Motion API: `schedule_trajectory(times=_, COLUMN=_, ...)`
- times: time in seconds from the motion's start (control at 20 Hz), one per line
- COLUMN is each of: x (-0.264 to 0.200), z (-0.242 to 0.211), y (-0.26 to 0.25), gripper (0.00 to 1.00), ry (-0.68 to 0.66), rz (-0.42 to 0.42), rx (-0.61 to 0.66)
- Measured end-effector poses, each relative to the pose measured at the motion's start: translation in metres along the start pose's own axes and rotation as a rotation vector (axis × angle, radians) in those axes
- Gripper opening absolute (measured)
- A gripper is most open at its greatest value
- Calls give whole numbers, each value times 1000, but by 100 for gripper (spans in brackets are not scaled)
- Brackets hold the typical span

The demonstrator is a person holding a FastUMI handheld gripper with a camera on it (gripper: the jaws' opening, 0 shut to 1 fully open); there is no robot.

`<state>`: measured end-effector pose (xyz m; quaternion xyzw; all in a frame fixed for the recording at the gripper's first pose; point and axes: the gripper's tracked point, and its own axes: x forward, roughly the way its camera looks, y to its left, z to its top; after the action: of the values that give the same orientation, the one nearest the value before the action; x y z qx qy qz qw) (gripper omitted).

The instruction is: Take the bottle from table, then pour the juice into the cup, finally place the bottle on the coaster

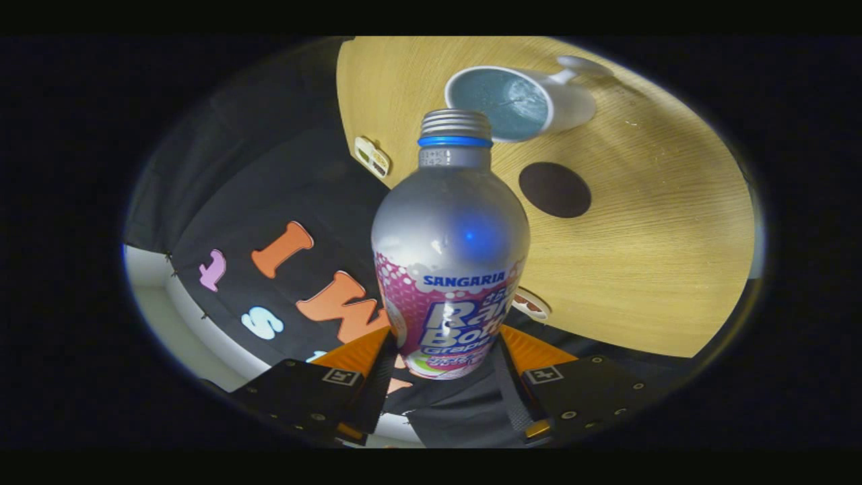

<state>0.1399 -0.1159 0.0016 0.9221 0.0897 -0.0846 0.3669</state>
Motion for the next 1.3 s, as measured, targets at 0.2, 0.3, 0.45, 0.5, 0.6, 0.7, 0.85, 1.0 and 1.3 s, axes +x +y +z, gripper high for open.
schedule_trajectory(times=0.2, x=1, z=0, y=1, gripper=73, ry=-2, rz=6, rx=14)
schedule_trajectory(times=0.3, x=0, z=-1, y=2, gripper=73, ry=2, rz=11, rx=24)
schedule_trajectory(times=0.45, x=1, z=-1, y=2, gripper=73, ry=5, rz=12, rx=26)
schedule_trajectory(times=0.5, x=2, z=0, y=2, gripper=73, ry=3, rz=12, rx=20)
schedule_trajectory(times=0.6, x=3, z=0, y=-4, gripper=73, ry=-1, rz=9, rx=11)
schedule_trajectory(times=0.7, x=6, z=4, y=-10, gripper=73, ry=-13, rz=3, rx=-6)
schedule_trajectory(times=0.85, x=10, z=10, y=-17, gripper=73, ry=-49, rz=17, rx=-80)
schedule_trajectory(times=1.0, x=12, z=10, y=-24, gripper=74, ry=-103, rz=22, rx=-338)
schedule_trajectory(times=1.3, x=16, z=21, y=-43, gripper=74, ry=-186, rz=-38, rx=-924)
